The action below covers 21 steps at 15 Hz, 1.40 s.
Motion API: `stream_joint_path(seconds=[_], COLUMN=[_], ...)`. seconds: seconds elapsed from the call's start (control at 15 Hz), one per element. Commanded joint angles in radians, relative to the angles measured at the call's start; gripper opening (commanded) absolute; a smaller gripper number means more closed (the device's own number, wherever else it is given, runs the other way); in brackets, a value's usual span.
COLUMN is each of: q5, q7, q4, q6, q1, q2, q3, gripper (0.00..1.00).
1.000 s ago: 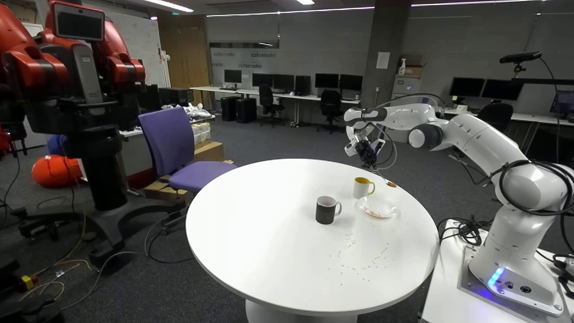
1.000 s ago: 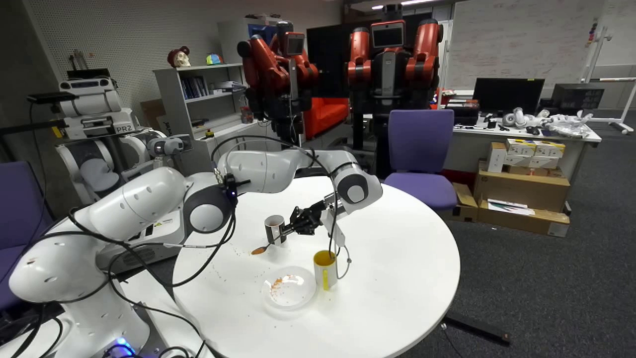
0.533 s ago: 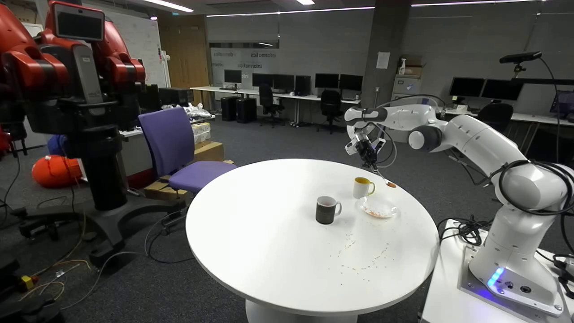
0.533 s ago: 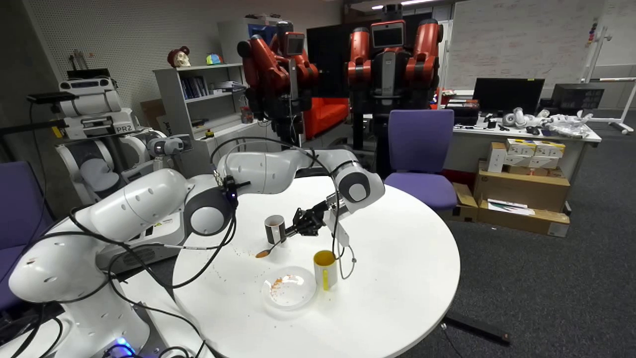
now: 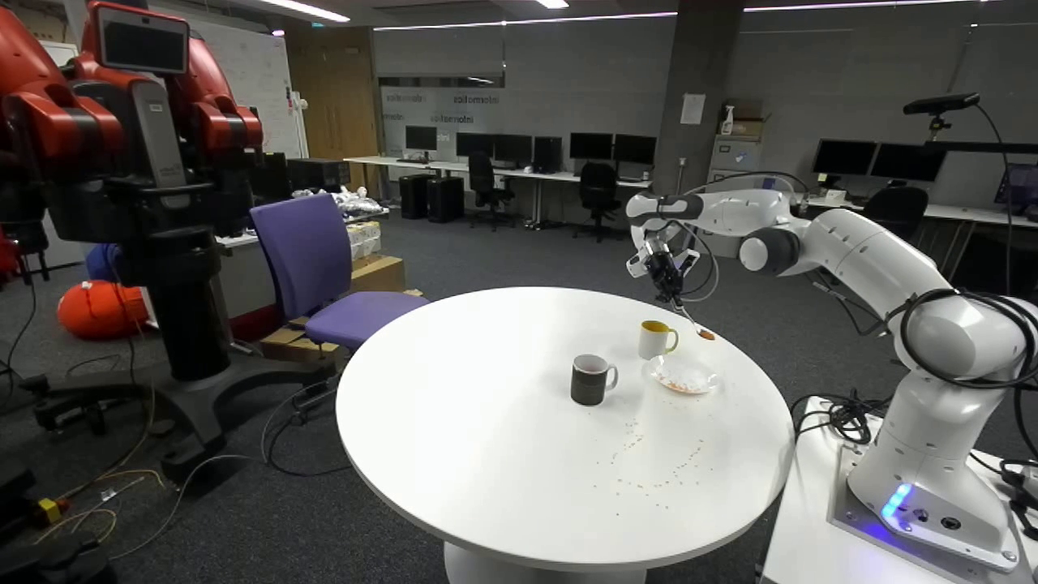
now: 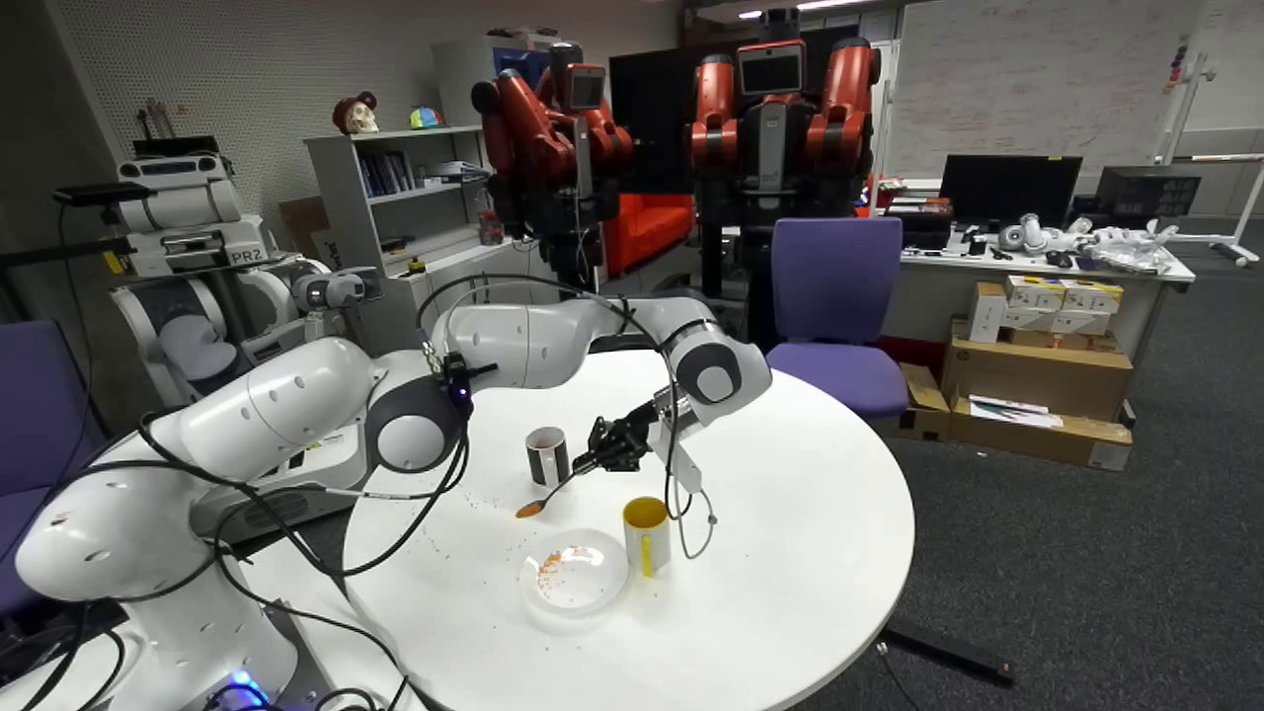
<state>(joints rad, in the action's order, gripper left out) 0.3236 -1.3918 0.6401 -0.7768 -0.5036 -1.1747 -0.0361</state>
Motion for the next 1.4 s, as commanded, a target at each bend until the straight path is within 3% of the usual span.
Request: stream_joint_path(seconds=[0.0, 1.33], q5=[-0.012, 0.016], q7=[-0.022, 0.017], q4=[-0.061, -0.098], q6=[-0.018, -0.090], q1=[-0.013, -0.041], q2=[-0.028, -0.077], q3=[-0.002, 0.004], gripper=[0.01, 0.01])
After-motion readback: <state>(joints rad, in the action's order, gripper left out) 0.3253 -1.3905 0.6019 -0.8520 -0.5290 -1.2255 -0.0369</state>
